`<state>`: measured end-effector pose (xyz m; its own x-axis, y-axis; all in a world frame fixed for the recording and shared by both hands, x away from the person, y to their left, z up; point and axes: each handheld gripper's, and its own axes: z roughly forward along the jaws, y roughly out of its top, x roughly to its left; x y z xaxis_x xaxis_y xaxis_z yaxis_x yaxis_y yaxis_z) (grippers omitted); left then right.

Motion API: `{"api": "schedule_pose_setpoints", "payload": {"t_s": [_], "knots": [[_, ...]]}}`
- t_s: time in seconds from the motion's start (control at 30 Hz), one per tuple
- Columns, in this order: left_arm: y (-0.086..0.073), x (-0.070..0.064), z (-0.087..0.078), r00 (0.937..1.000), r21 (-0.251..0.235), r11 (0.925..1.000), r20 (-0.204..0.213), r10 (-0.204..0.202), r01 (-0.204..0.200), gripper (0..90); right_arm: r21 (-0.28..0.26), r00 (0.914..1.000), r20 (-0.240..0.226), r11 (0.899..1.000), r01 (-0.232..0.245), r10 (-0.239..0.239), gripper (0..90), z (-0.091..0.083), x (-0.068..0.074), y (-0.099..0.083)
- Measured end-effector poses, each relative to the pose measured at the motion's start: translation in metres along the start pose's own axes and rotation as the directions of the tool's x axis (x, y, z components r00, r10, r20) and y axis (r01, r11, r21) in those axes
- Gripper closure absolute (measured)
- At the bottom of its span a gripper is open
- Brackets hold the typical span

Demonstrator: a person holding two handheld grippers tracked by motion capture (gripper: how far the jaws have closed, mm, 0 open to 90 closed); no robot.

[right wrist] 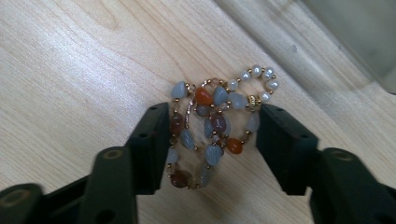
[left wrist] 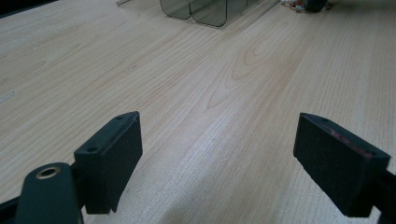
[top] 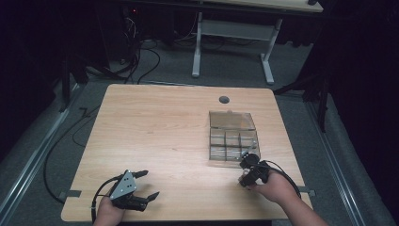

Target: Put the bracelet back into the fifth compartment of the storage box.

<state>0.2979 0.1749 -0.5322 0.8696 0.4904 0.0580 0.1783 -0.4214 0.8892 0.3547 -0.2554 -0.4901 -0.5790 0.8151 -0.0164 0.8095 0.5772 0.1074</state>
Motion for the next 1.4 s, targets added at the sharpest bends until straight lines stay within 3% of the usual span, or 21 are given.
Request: {"api": "schedule_pose_setpoints", "payload": {"t_s": [0.37,0.6,0.63,0.9,1.03,1.4], "knots": [[0.000,0.000,0.000,1.0000,0.002,1.0000,0.001,0.002,-0.002,16.2,-0.005,1.0000,0.000,1.000,-0.002,0.002,67.8,-0.002,-0.005,0.001],[0.000,0.000,0.000,1.0000,0.003,1.0000,0.002,0.002,-0.002,16.2,-0.014,1.0000,-0.006,1.000,-0.005,0.005,73.1,-0.002,-0.008,0.000],[0.000,0.000,0.000,1.0000,0.003,1.0000,0.002,0.002,-0.002,16.2,-0.016,1.0000,-0.006,1.000,-0.006,0.005,80.0,-0.002,-0.008,-0.001],[0.000,0.000,0.000,1.0000,0.004,1.0000,0.003,0.002,-0.002,16.2,-0.017,0.9992,-0.036,1.000,-0.016,0.016,82.5,-0.004,-0.011,-0.002],[0.000,0.000,0.000,1.0000,0.004,1.0000,0.003,0.002,-0.002,16.2,-0.011,0.9996,-0.030,1.000,-0.003,0.003,82.6,-0.006,-0.012,-0.001],[0.000,0.000,0.000,1.0000,0.003,1.0000,0.001,0.005,-0.005,16.3,-0.019,0.9988,-0.049,1.000,-0.006,0.005,82.6,-0.023,-0.016,0.001]]}}
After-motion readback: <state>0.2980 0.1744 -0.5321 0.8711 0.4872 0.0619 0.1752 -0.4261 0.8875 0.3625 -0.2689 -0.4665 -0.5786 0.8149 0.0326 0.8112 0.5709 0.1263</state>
